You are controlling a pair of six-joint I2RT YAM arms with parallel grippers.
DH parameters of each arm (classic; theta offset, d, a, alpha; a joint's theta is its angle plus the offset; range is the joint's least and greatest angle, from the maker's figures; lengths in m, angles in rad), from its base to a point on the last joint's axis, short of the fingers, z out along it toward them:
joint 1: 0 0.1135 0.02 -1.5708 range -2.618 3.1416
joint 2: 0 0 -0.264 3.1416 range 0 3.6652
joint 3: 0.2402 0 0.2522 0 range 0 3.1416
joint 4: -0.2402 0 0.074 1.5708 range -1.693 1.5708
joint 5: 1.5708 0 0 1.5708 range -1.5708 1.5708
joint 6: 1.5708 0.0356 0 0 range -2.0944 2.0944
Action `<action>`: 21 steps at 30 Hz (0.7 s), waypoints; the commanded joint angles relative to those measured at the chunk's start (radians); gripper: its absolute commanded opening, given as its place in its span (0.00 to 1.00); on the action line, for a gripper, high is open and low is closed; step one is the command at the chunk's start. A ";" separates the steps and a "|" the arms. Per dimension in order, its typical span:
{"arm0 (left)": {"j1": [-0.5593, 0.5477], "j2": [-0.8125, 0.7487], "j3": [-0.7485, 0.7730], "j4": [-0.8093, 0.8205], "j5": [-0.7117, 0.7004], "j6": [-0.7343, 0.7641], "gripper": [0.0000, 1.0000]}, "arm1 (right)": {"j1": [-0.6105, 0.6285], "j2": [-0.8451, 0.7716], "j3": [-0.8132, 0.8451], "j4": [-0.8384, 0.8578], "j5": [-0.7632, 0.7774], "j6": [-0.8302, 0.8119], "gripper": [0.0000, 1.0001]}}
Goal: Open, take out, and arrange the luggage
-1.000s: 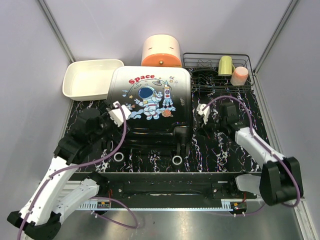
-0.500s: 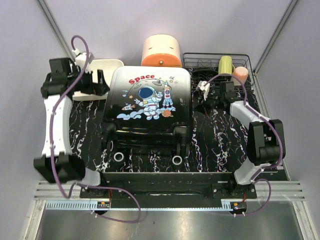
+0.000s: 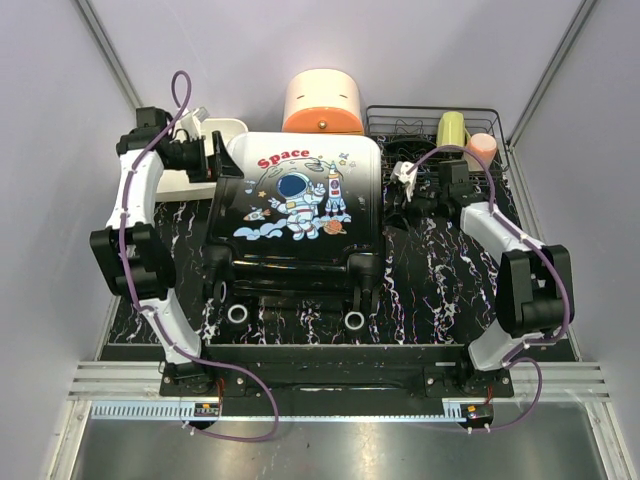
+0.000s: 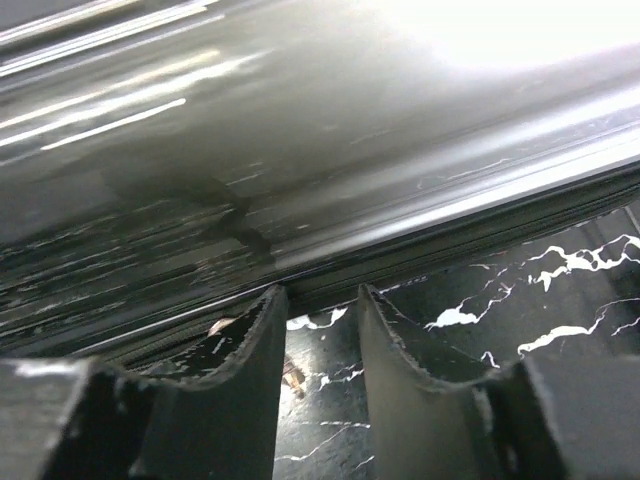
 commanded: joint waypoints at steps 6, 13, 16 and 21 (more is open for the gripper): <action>-0.156 -0.002 0.045 -0.031 0.109 0.090 0.98 | 0.104 -0.136 -0.054 -0.182 -0.107 -0.112 0.46; -0.340 0.024 0.074 -0.078 0.080 0.155 0.82 | 0.183 -0.327 -0.172 -0.253 -0.112 -0.109 0.46; -0.357 0.061 0.132 -0.077 0.077 0.154 0.73 | 0.217 -0.398 -0.217 -0.255 -0.112 -0.063 0.46; -0.370 0.115 0.241 -0.075 0.049 0.155 0.69 | 0.288 -0.441 -0.257 -0.187 -0.090 0.057 0.47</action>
